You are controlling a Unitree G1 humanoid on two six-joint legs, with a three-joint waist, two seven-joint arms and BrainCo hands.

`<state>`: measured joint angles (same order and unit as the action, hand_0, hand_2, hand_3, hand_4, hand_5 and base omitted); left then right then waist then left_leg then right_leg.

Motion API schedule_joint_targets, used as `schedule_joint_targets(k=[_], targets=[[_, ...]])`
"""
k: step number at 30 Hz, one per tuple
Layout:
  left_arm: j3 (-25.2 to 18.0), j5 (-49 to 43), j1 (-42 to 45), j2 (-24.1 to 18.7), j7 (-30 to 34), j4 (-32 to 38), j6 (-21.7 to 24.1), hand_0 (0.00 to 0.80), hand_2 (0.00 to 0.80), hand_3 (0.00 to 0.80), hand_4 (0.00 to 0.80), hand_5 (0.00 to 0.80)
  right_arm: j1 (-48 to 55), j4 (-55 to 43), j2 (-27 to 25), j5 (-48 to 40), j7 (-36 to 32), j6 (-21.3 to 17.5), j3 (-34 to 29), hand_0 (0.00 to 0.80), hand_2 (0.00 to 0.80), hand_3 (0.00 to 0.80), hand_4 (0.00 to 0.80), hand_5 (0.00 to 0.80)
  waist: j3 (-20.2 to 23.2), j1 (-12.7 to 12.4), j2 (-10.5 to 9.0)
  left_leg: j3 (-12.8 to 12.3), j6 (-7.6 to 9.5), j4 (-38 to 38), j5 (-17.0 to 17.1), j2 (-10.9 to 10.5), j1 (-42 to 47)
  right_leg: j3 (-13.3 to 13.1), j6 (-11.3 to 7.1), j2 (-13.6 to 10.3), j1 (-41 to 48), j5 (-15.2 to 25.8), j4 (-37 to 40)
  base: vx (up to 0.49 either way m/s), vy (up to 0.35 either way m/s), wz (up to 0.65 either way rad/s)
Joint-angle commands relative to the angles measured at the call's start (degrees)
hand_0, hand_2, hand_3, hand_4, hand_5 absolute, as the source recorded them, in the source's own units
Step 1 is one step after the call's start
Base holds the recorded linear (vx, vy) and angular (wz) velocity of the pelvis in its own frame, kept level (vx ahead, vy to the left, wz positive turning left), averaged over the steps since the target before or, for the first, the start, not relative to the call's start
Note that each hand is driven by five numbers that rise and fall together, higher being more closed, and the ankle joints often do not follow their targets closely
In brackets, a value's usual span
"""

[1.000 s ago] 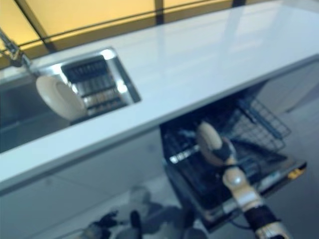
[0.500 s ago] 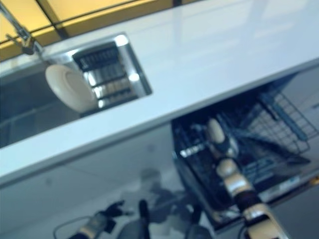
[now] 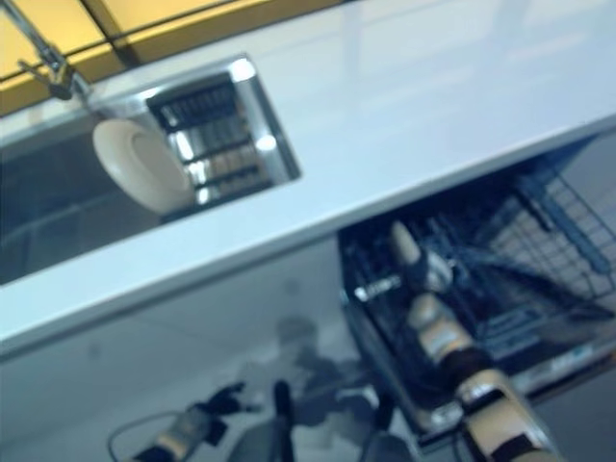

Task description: Take plates into dishwasher

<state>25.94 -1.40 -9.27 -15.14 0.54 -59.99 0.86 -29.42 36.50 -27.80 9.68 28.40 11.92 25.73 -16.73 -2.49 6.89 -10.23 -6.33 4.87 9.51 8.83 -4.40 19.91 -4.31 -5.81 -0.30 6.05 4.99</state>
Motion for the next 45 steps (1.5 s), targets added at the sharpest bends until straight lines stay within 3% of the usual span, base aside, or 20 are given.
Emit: schedule_joint_targets(k=[1,8,9,11,13,14,15,34,45], targets=[[3.17,0.74,-3.94,-2.13,0.48,0.89,0.68,0.0,0.0,0.0,0.0,0.0,-3.77,0.28,3.29,1.23,-2.19,-0.5,4.09,0.8,0.8,0.8,0.8,0.8,-2.32,-1.4,-3.63,0.29,1.87,0.13,-2.72,-6.95,-3.38,-0.63,0.22,-0.2,-1.57,-6.09,-5.85,0.001,-0.003,0.12],[3.08,0.82,-4.53,-2.46,0.41,1.41,0.2,0.0,0.0,0.0,0.0,0.0,-3.37,0.55,3.79,0.83,-2.2,-0.44,4.39,0.794,0.794,0.794,0.794,0.794,-2.54,-1.38,-4.07,0.44,2.18,0.13,-2.79,-6.83,-3.32,-0.61,-0.07,-0.16,-2.25,-5.86,-6.24,-0.002,-0.003,0.03],[3.12,0.83,-4.49,-2.52,0.42,1.46,0.22,0.0,0.0,0.0,0.0,0.0,-3.2,0.53,3.8,0.6,-1.91,-0.37,4.36,0.609,0.609,0.609,0.609,0.609,-2.5,-1.39,-4.11,0.46,2.18,0.13,-2.84,-6.79,-3.3,-0.58,-0.11,-0.18,-2.27,-5.86,-6.25,0.0,0.0,0.0],[3.02,0.67,-4.61,-2.53,0.47,1.65,-0.11,0.0,0.0,0.0,0.0,0.0,-3.11,0.48,3.97,0.28,-1.7,-0.26,4.25,0.577,0.577,0.577,0.577,0.577,-2.46,-1.39,-4.26,0.46,2.22,0.13,-2.85,-6.76,-3.25,-0.62,-0.15,-0.13,-2.24,-5.79,-6.2,0.0,0.0,0.0],[2.97,0.58,-4.99,-2.43,0.44,1.57,-0.41,0.0,0.0,0.0,0.0,0.0,-3.19,0.52,4.13,-0.56,-1.08,-0.01,4.05,0.436,0.436,0.436,0.436,0.436,-2.47,-1.32,-4.5,0.31,2.2,0.13,-2.87,-6.65,-3.23,-0.65,-0.23,-0.08,-2.35,-5.66,-6.21,0.0,0.0,0.0],[2.98,0.69,-5.08,-2.43,0.35,1.57,-0.54,0.0,0.0,0.0,0.0,0.0,-3.1,0.43,4.2,-0.71,-0.93,0.07,3.9,0.066,0.066,0.066,0.066,0.066,-2.51,-1.25,-4.58,0.26,2.19,0.13,-2.84,-6.57,-3.19,-0.67,-0.27,-0.05,-2.37,-5.58,-6.21,0.0,0.0,0.0],[2.89,0.6,-5.12,-2.4,0.3,1.55,-0.64,0.0,0.0,0.0,0.0,0.0,-3.04,0.36,4.32,-1.06,-0.5,0.18,3.77,0.0,0.0,0.0,0.0,0.0,-2.5,-1.23,-4.66,0.25,2.19,0.13,-2.83,-6.51,-3.14,-0.68,-0.29,0.01,-2.35,-5.51,-6.17,0.0,0.0,0.0],[1.85,-0.06,-3.84,-2.28,0.24,2.11,-1.01,0.0,0.0,0.0,0.0,0.0,-1.18,-4.71,4.51,-3.85,6.65,-4.21,-0.27,0.0,0.0,0.0,0.0,0.0,-2.53,-0.58,-5.17,-1.22,2.4,0.13,-3.6,-6.2,-1.76,-0.85,-0.9,-0.12,-1.84,-4.32,-5.02,0.0,0.0,0.0],[0.25,-0.05,-2.28,-1.94,-1.04,1.88,-0.03,0.0,0.0,0.0,0.0,0.0,3.05,-18.13,3.6,-2.9,14.25,-8.08,-5.93,0.0,0.0,0.0,0.0,0.0,-2.81,1.08,-5.51,-2.14,2.64,0.13,-4.03,-5.92,-1.12,-1.81,-1.17,0.0,-1.79,-4.2,-4.75,0.0,0.0,0.0]])
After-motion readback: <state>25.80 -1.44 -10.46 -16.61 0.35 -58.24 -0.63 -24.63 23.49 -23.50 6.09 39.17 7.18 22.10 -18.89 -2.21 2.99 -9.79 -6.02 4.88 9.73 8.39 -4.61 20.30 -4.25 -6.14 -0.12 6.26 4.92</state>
